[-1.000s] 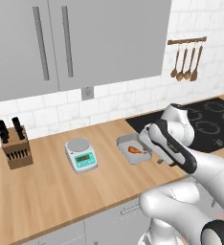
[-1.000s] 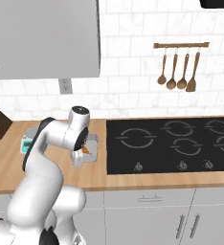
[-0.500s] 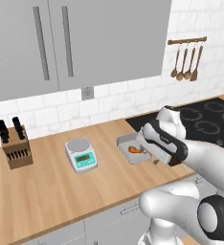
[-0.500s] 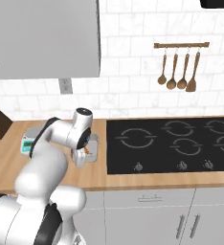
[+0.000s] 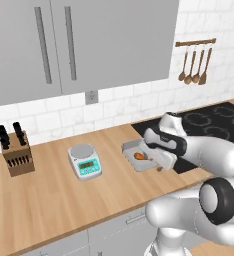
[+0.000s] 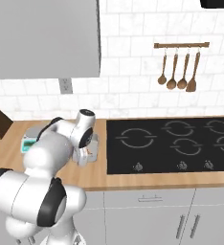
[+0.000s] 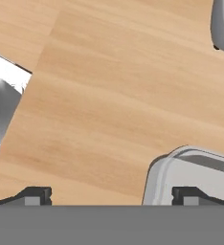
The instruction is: Take the meat container that has the chicken drumstick and place it on the second highest rack of the freezer. Then take the vegetable container that has the carrot and broccoli and place it on the highest rack of the freezer.
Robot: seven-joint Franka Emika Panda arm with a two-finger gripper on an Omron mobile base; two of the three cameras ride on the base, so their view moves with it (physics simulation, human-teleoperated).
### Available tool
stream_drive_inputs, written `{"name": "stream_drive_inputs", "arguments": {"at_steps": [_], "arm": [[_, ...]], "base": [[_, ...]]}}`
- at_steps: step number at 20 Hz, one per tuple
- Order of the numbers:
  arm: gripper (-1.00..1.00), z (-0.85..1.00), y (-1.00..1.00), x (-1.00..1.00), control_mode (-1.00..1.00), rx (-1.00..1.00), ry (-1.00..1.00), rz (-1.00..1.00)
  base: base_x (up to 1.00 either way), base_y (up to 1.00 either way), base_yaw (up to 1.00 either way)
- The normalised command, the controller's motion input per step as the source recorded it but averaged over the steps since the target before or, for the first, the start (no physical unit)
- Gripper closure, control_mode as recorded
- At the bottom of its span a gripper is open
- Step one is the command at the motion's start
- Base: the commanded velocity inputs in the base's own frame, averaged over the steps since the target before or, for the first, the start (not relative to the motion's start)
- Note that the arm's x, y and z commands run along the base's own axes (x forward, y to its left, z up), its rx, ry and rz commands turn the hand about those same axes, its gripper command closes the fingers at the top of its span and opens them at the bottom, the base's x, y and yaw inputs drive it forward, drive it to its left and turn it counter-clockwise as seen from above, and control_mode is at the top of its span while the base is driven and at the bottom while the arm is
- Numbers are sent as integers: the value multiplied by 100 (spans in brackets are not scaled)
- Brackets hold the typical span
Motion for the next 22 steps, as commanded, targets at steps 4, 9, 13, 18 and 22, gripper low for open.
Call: {"name": "stream_drive_inputs", "arguments": {"at_steps": [4,9,13,18,22], "arm": [[-100,-18,2,24,-100,0,1,0],[-100,-18,6,24,-100,0,2,0],[-100,-20,9,23,-100,0,1,0],[-100,-10,3,11,-100,0,0,0],[100,0,0,0,-100,0,0,0]], "base": [[0,0,0],[0,0,0],[0,0,0],[0,0,0],[0,0,0]]}}
